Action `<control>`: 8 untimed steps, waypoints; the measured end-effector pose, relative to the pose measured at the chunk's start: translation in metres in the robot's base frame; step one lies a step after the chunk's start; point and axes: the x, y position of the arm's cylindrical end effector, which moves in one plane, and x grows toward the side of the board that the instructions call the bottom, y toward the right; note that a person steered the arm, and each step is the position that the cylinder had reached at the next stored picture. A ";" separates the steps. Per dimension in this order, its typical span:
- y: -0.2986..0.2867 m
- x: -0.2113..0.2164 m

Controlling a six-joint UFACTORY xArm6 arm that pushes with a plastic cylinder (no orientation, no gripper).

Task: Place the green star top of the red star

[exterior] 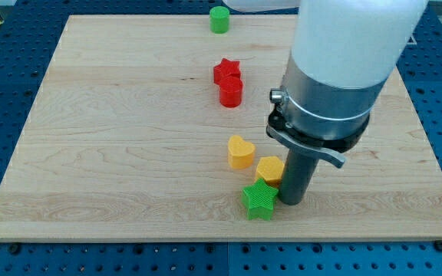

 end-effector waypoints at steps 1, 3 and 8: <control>-0.027 0.000; -0.029 0.022; -0.107 0.014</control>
